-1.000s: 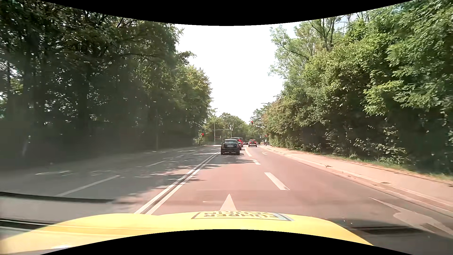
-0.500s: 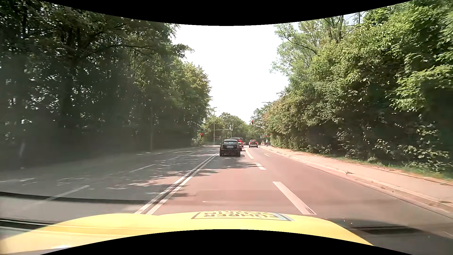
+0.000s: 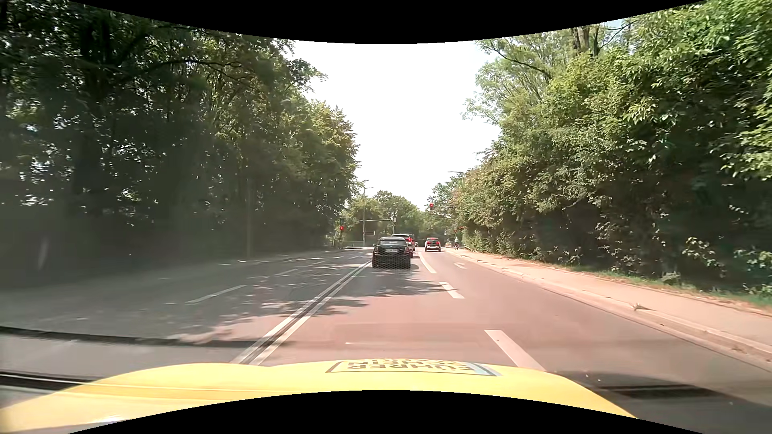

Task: Follow the waypoints while adhering to traffic rules and regulations

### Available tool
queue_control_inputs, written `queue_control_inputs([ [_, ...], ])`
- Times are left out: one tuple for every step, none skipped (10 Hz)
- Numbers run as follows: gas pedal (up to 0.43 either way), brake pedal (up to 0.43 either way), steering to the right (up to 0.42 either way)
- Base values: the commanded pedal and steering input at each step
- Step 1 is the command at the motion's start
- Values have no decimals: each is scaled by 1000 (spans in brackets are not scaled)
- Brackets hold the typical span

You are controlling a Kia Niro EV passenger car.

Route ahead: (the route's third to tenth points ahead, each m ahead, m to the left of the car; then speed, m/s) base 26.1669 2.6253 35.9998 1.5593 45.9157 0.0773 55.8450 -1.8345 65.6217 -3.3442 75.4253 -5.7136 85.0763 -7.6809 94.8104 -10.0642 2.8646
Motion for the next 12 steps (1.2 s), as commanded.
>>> queue_control_inputs([
  [0, 122, 1],
  [0, 116, 2],
  [0, 116, 2],
  [0, 116, 2],
  [0, 110, 2],
  [0, 110, 2],
  [0, 98, 2],
  [0, 79, 2],
  [0, 79, 3],
  [0, 73, 2],
  [0, 67, 3],
  [0, 49, 3],
])
